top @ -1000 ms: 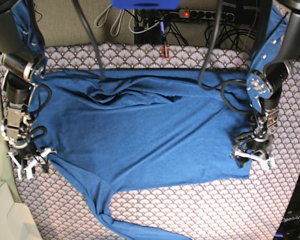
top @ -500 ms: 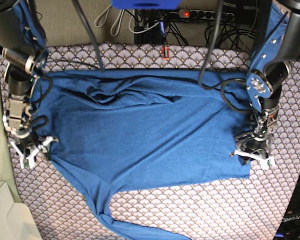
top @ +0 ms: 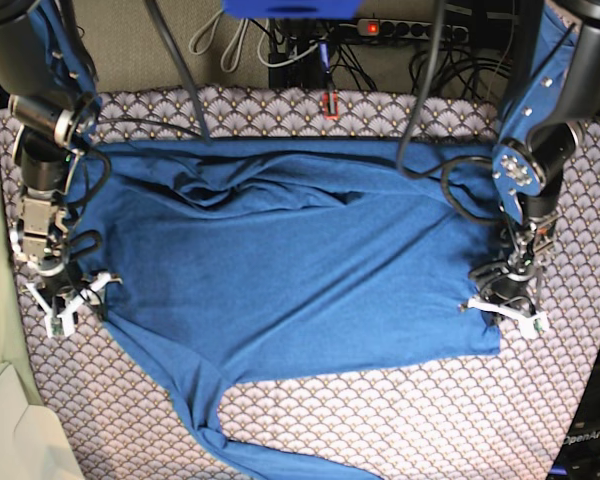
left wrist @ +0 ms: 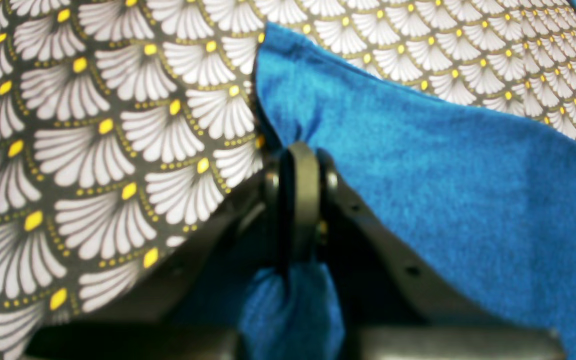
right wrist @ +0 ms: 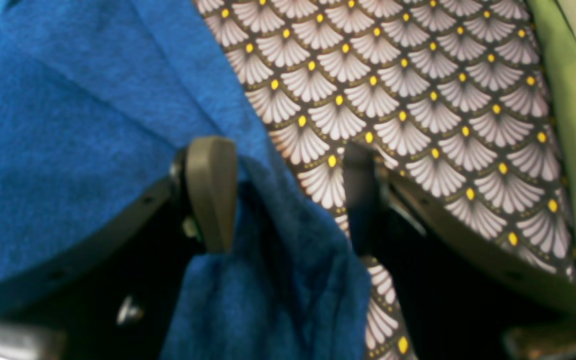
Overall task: Fold the T-shirt properly
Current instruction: 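Lower both grippers and grasp the shirt's side edge corners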
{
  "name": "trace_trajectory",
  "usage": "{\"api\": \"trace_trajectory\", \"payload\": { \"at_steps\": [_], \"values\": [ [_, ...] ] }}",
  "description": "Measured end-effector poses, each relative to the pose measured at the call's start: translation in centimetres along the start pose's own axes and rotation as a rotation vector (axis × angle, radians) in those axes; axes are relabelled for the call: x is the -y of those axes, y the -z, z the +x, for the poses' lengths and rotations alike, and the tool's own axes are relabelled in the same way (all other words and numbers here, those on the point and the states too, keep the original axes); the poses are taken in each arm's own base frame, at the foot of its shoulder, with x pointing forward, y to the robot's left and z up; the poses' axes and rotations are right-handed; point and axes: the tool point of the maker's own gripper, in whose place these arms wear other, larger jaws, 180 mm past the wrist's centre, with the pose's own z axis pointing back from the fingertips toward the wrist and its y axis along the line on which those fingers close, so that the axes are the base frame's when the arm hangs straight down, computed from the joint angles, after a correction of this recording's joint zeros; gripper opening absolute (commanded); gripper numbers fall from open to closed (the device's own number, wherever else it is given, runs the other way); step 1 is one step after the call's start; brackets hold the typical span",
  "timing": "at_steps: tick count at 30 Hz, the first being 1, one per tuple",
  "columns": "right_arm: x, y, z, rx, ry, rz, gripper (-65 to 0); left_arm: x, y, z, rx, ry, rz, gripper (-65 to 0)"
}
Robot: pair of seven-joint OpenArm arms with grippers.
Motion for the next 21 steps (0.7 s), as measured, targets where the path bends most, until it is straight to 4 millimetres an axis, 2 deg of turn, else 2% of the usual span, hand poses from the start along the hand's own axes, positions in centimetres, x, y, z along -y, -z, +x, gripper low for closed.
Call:
{"api": "trace_trajectory", "payload": {
  "at_steps": [7,11,18,21],
  "values": [
    [-1.2,0.3,-0.1,0.001,0.009,0.017,-30.2,0.0,0.0,0.0,0.0,0.0,0.0,-64.5],
    [-1.9,0.2,-1.9,-0.021,0.046,0.036,-30.2,-0.2,-0.1,-0.1,0.006,-0.002,0.001,-64.5],
    [-1.8,0.3,-1.9,-0.028,0.048,0.035,-31.0,-0.4,-0.3,-0.4,0.011,-0.001,0.002,-64.5],
    [-1.8,0.3,-1.9,-0.028,0.048,0.035,-37.3,-0.4,-0.3,-0.4,0.01,-0.001,0.002,-64.5]
  ]
}}
